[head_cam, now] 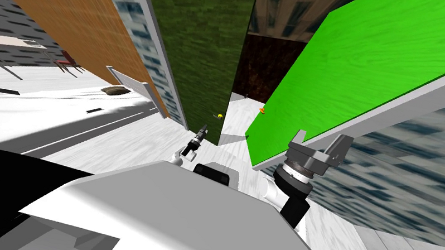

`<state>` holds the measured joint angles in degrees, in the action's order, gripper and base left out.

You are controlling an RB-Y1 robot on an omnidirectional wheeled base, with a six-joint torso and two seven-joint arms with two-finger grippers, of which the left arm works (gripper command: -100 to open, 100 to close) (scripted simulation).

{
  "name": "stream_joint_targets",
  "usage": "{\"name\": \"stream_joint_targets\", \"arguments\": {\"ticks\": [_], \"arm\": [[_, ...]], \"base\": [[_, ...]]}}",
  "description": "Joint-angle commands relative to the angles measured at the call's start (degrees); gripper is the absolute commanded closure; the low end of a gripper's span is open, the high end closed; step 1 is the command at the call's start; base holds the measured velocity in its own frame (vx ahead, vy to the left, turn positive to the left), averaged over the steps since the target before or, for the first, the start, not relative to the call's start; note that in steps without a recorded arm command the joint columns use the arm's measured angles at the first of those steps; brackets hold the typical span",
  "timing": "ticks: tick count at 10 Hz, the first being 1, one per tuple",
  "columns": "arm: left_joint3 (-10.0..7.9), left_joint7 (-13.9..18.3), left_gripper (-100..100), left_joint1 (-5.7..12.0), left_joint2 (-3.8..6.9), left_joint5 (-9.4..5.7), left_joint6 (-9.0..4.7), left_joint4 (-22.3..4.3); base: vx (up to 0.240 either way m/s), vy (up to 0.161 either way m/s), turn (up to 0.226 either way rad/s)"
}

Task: Push the door open

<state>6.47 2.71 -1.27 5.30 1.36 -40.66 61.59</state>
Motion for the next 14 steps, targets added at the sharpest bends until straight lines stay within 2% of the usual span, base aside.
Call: {"name": "stream_joint_targets", "arguments": {"ticks": [1,6,12,13,14], "arm": [[0.01,0.4,-100,0.62,0.11,-0.02,-0.52,-1.7],[0.41,1.9,-100,3.95,0.07,0.13,-2.12,-9.9],[0.79,3.4,-100,7.10,-0.09,0.27,-3.63,-17.7],[0.89,3.8,-100,7.98,-0.15,0.30,-4.06,-19.8],[0.93,3.9,-100,8.29,-0.18,0.32,-4.21,-20.6]], "base": [[0.070,0.016,0.002],[0.084,0.018,0.007],[0.096,0.020,0.006],[0.126,0.018,0.009],[0.121,0.016,0.005]]}}
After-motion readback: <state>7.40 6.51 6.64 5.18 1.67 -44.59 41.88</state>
